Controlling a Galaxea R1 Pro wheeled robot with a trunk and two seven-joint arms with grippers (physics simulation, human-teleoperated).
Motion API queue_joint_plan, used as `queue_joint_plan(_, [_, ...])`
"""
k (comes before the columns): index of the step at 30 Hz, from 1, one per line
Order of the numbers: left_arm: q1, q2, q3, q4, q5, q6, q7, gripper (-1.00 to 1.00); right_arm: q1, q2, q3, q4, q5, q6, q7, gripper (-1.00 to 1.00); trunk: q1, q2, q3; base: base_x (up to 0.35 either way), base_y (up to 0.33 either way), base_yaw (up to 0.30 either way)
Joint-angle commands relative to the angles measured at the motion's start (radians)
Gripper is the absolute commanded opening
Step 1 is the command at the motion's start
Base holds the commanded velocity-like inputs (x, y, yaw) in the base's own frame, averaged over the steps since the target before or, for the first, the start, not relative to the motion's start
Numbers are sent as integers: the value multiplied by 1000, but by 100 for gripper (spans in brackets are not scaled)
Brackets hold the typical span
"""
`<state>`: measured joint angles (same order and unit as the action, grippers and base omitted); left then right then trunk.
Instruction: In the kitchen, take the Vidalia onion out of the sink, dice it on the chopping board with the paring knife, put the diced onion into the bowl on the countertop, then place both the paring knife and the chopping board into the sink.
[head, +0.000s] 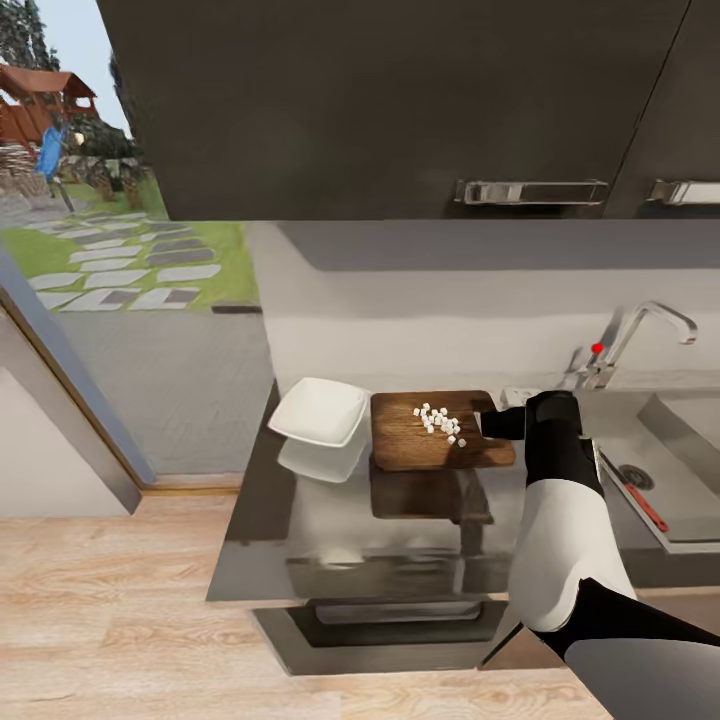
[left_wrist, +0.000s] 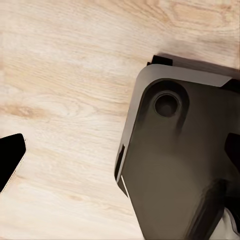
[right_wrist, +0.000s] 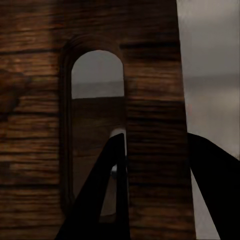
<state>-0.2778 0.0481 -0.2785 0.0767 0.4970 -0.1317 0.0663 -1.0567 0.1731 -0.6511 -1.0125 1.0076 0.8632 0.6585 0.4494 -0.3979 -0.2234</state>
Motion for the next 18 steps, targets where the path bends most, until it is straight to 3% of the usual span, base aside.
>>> queue_joint_plan(1, [-1,-1,-8,3,6,-5,0,100,-2,1,-4,-1,5,2,10,-100,1,-2,0,0,290,0])
queue_joint_plan(10, [-1,-1,-8,3,6,-5,0,100,-2,1,-4,13,5,1,10,-100,1,-2,14,4,290,0])
queue_joint_plan(18, [-1,-1,-8,3,6,-5,0,100,-2,1,-4,14,5,1,10,-100,1,-2,26,94,281,0])
